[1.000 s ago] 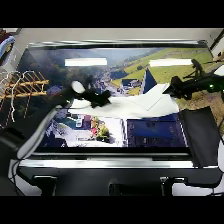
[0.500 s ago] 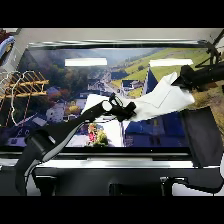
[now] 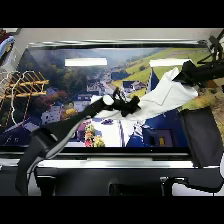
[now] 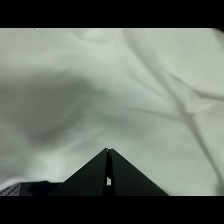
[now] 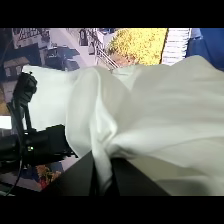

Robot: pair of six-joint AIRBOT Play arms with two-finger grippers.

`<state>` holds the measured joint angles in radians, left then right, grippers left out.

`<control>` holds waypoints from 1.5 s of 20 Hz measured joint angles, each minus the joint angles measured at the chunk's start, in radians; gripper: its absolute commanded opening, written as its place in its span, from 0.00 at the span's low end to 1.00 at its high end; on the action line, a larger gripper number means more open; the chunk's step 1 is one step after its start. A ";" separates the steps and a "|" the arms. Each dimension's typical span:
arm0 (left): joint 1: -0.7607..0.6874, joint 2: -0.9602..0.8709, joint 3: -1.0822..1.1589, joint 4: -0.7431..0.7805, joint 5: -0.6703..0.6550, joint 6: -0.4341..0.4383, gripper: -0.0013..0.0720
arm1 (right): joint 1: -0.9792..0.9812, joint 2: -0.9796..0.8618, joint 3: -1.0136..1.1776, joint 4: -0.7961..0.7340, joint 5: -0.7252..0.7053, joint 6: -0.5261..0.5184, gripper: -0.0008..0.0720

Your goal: Fold the clothes and pants, and hang the long-sleeved shirts on hangers.

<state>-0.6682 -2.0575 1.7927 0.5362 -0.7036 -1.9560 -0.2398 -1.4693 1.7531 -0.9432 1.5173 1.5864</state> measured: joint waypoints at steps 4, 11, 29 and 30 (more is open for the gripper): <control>0.148 0.175 0.005 0.132 -0.131 0.068 0.04 | 0.076 -0.014 0.000 0.050 -0.039 0.002 0.06; 0.463 0.530 0.006 0.473 -0.420 0.101 0.04 | 0.356 -0.084 0.000 0.067 -0.196 0.077 0.06; 0.711 0.795 -0.024 0.643 -0.648 0.177 0.04 | 0.634 -0.336 0.000 0.196 -0.462 0.179 0.73; 0.711 0.795 -0.029 0.644 -0.648 0.177 0.04 | 0.636 -0.337 0.000 0.222 -0.471 0.175 0.78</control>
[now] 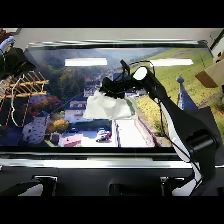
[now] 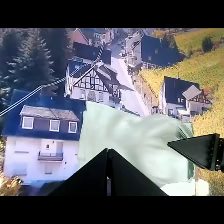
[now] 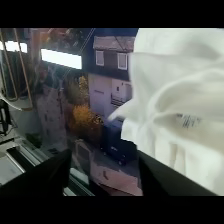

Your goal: Fold the clothes and pants, and hang the long-sleeved shirts on hangers.

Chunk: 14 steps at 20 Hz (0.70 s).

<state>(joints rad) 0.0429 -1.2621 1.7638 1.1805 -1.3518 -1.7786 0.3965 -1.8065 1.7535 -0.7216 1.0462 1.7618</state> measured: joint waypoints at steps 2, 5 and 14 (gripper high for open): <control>0.000 0.000 -0.006 0.001 0.001 0.002 0.04 | 0.002 0.000 0.000 0.072 -0.023 -0.027 0.78; 0.000 0.000 -0.010 0.002 0.005 0.002 0.04 | -0.009 0.014 0.000 0.169 -0.057 -0.082 0.78; 0.000 0.000 -0.012 0.003 0.008 0.002 0.04 | -0.370 0.088 -0.011 0.081 0.154 -0.259 0.75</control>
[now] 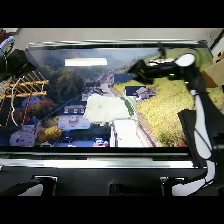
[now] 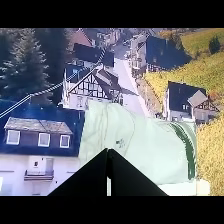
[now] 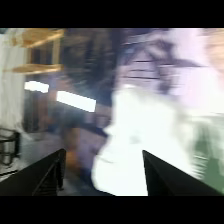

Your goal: Fold the clothes and pants, and hang the long-sleeved shirts on hangers.

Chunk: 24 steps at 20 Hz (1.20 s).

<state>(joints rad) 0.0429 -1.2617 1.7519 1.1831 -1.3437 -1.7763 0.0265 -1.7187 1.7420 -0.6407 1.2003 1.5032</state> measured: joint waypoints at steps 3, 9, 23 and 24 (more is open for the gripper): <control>0.000 0.000 0.000 0.000 0.000 0.003 0.04 | -0.118 -0.020 -0.059 -0.053 0.064 -0.067 0.75; 0.000 -0.001 0.000 0.006 0.000 0.005 0.04 | -0.169 -0.135 -0.201 -0.026 0.102 -0.201 0.75; 0.000 -0.001 0.000 0.007 0.000 0.004 0.04 | -0.036 -0.256 -0.232 0.119 0.063 -0.333 0.05; 0.000 -0.001 0.000 0.006 0.000 0.004 0.04 | -0.041 -0.234 -0.223 0.134 0.053 -0.333 0.05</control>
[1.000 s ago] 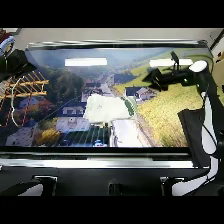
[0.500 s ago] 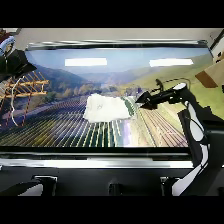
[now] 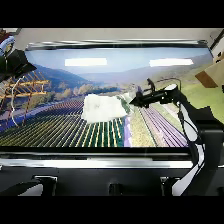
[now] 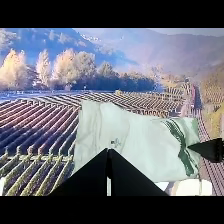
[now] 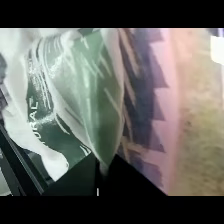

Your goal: Fold the clothes and pants, and hang the long-sleeved shirts on hangers.

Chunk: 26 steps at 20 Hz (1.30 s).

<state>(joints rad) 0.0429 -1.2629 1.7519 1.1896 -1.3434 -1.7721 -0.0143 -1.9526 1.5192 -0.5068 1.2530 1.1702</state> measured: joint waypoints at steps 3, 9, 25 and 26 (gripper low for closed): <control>0.000 0.000 0.000 0.000 0.000 0.000 0.04 | -0.046 0.074 0.052 0.018 -0.040 0.039 0.05; 0.000 0.000 0.000 0.000 0.000 0.000 0.04 | -0.245 0.228 0.202 -0.086 -0.060 0.215 0.05; -0.001 0.000 0.000 0.000 -0.004 0.000 0.04 | -0.675 0.483 0.271 -0.487 0.114 0.633 0.05; -0.002 0.000 0.000 0.000 -0.005 0.000 0.04 | -0.682 0.491 0.271 -0.518 0.135 0.644 0.05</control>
<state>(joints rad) 0.0414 -1.2629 1.7519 1.1896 -1.3479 -1.7721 -0.6960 -1.4616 1.7901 -1.0245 1.3884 1.8137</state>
